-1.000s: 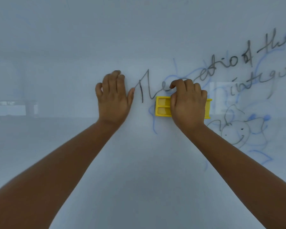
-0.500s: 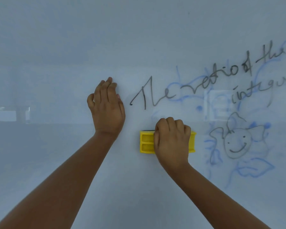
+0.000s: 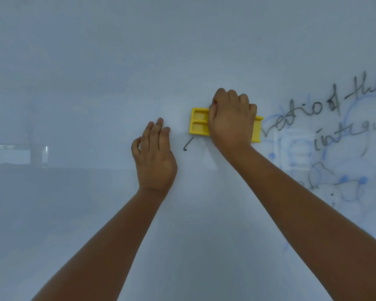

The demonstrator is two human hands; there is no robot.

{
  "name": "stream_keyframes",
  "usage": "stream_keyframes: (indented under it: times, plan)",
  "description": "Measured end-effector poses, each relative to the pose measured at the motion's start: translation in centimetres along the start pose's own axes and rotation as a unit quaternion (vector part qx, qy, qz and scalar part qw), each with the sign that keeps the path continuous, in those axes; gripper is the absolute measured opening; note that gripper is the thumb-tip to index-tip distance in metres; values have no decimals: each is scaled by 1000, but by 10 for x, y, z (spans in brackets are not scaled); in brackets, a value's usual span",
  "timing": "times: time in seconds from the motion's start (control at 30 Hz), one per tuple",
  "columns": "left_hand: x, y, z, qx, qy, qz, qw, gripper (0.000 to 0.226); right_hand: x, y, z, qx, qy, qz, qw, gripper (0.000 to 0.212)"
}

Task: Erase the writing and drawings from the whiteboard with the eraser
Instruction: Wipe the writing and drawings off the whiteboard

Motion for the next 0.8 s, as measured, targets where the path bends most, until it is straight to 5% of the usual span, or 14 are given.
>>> stream_keyframes:
  times: [0.3,0.6,0.8]
  plan:
    - [-2,-8,0,-14,12,33,999,46,-5,11,0,-112,-19,3,994,22]
    - [0,-19,-1,-71,0,25,997,31,7,-60,49,23,-10,-14,1000,16]
    - [-2,-21,-1,-67,16,43,997,33,-1,-96,61,274,14,1,962,40]
Point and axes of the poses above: each hand's wrist, its own y-axis towards the middle knuckle, its own x-axis out of the back of the hand, z = x × y, the point moved 10 cm from there along y, towards the middle knuckle, and after that the axes turned 9 degrees about x, right-handed, at the moved point
